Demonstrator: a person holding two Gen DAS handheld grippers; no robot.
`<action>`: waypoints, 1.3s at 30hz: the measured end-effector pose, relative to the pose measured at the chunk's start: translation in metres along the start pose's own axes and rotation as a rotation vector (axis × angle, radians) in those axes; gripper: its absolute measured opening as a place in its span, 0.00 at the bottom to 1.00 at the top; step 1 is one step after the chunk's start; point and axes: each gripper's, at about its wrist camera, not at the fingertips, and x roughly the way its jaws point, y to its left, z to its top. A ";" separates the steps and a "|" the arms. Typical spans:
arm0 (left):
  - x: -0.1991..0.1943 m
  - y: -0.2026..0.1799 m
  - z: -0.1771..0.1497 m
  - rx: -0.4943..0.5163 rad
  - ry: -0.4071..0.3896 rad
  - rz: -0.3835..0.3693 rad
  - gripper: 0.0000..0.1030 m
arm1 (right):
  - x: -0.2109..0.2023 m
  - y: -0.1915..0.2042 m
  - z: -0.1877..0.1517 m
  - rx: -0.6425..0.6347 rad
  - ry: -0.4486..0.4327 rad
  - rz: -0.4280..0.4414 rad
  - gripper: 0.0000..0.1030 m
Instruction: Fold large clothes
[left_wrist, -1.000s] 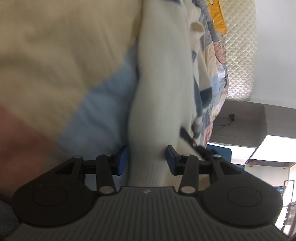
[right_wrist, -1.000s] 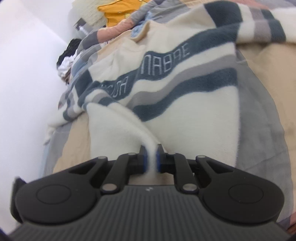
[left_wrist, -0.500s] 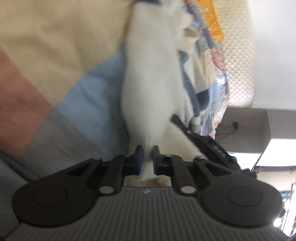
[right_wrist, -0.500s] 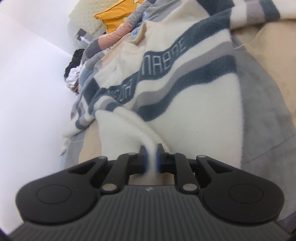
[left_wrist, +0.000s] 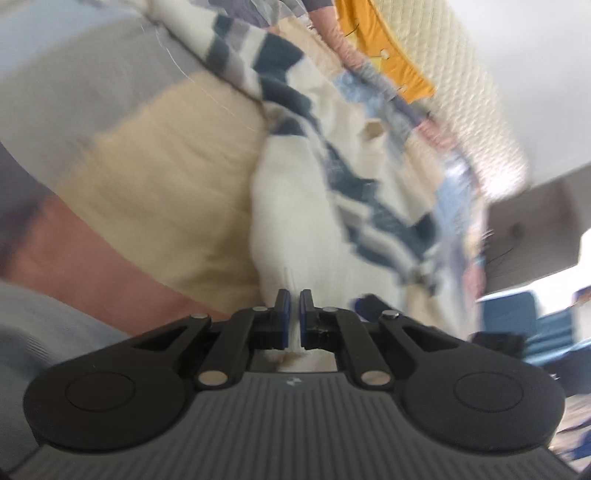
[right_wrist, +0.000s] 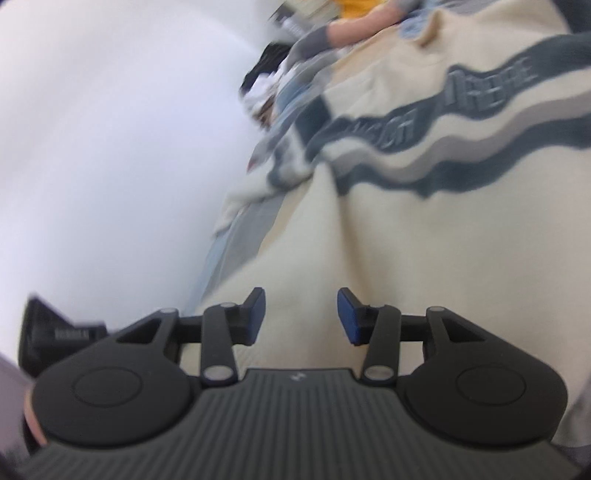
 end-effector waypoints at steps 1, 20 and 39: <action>-0.011 0.007 0.006 0.017 0.000 0.025 0.03 | 0.003 0.003 -0.003 -0.022 0.009 -0.023 0.45; 0.042 -0.005 0.034 0.193 0.022 0.205 0.53 | -0.008 0.014 -0.017 -0.334 -0.133 -0.623 0.43; 0.127 0.008 0.032 0.184 0.272 0.328 0.41 | -0.042 -0.041 -0.003 0.098 -0.264 -0.640 0.46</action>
